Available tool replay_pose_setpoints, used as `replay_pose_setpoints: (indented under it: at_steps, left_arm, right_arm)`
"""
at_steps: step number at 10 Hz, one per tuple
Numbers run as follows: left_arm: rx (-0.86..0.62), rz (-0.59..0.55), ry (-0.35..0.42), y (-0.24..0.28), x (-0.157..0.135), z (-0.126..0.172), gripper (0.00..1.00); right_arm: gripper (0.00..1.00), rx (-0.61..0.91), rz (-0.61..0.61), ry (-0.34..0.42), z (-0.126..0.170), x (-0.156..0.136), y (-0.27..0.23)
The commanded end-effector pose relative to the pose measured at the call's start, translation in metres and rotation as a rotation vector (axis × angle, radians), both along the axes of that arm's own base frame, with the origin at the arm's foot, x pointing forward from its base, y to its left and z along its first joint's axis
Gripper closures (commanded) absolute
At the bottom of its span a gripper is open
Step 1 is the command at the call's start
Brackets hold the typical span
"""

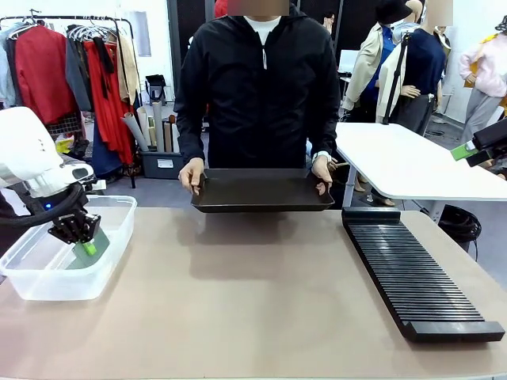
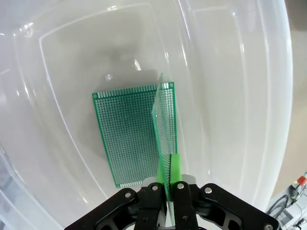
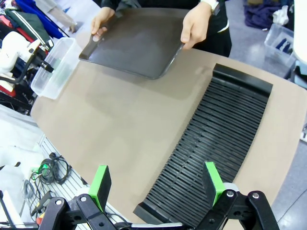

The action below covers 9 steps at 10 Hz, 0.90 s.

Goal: Sort PCBs into racks and boxes based on the side picked up.
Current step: If the short side of the Blank PCB is picked up, insert it into the PCB Rack ; if the long side is picked up, place it in the Organizing box.

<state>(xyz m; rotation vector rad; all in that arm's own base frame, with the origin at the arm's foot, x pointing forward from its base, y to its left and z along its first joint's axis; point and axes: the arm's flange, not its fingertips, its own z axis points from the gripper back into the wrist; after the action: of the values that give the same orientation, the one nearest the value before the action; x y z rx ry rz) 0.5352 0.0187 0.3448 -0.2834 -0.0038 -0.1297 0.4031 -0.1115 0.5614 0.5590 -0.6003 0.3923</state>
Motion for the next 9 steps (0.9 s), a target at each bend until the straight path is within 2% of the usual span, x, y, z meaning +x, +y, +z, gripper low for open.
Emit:
replay_pose_setpoints:
  at_steps: [1, 3, 5, 8, 9]
  left_arm:
    - [-0.034, -0.003, -0.038, 0.004, -0.001, -0.003, 0.97]
    - [-0.021, -0.004, -0.052, 0.003, 0.001, 0.003, 0.75]
    - [0.002, -0.008, -0.063, 0.002, 0.003, 0.014, 0.48]
    - [0.066, -0.028, -0.087, -0.003, 0.005, 0.047, 0.08]
    - [0.096, -0.042, -0.098, -0.007, 0.006, 0.060, 0.00]
  right_arm:
    - [0.00, 0.003, 0.002, -0.004, 0.001, 0.000, 0.000]
    - [0.00, 0.003, 0.002, -0.004, 0.001, 0.000, 0.000]
    - [0.00, 0.003, 0.002, -0.004, 0.001, 0.000, 0.000]
    - [0.00, 0.003, 0.002, -0.004, 0.001, 0.000, 0.000]
    - [0.00, 0.003, 0.002, -0.004, 0.001, 0.000, 0.000]
